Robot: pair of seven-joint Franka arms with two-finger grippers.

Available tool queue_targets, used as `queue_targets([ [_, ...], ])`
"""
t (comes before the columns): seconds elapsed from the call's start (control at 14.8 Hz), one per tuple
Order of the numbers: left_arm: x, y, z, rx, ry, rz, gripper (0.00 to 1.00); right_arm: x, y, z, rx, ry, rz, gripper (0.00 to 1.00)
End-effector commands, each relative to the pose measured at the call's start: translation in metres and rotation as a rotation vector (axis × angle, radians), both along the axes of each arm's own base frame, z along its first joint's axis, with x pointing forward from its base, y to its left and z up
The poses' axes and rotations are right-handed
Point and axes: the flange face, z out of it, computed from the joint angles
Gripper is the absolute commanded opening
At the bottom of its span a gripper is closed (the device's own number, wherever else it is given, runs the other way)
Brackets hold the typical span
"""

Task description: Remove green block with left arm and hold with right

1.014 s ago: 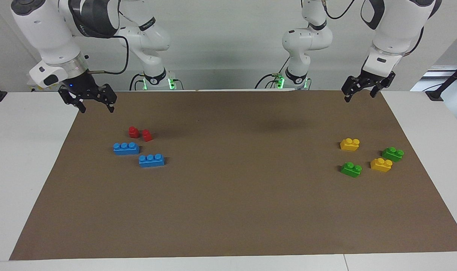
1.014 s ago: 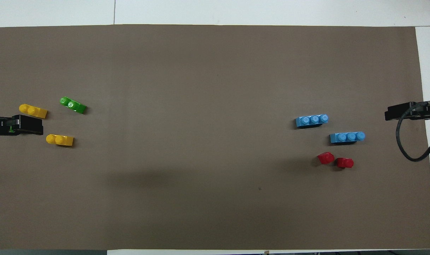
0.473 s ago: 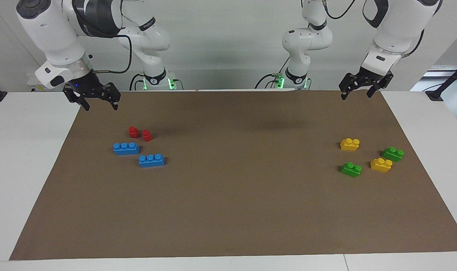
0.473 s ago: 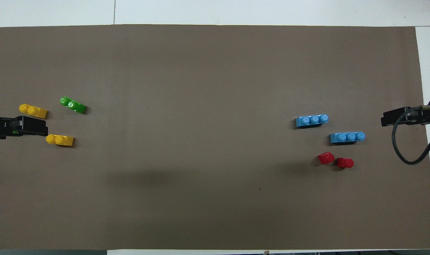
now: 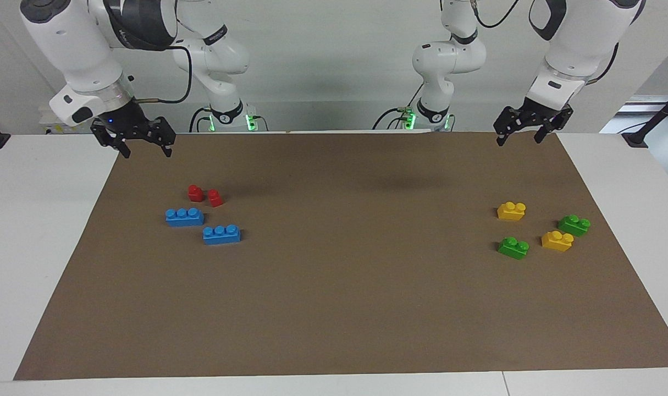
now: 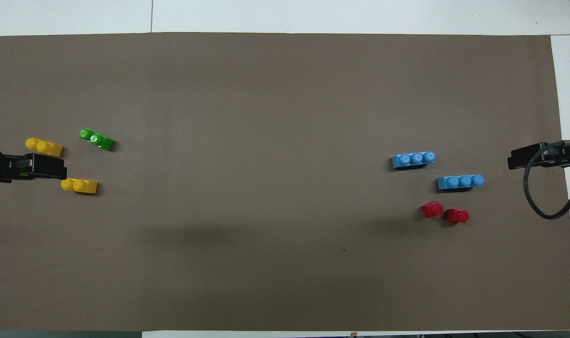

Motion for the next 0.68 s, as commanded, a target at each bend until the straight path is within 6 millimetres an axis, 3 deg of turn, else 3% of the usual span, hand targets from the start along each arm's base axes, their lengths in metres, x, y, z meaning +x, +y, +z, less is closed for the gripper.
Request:
queue_targets([
  [0.0, 0.0021, -0.0033, 0.0036, -0.017, -0.014, -0.051, 1.0, -0.0014, -0.0006, 0.0033, -0.007, 0.019, 0.023, 1.0],
  [0.61, -0.0001, -0.0072, 0.0023, -0.015, -0.005, -0.057, 1.0, -0.0014, -0.0013, 0.0033, -0.005, 0.019, 0.021, 1.0],
])
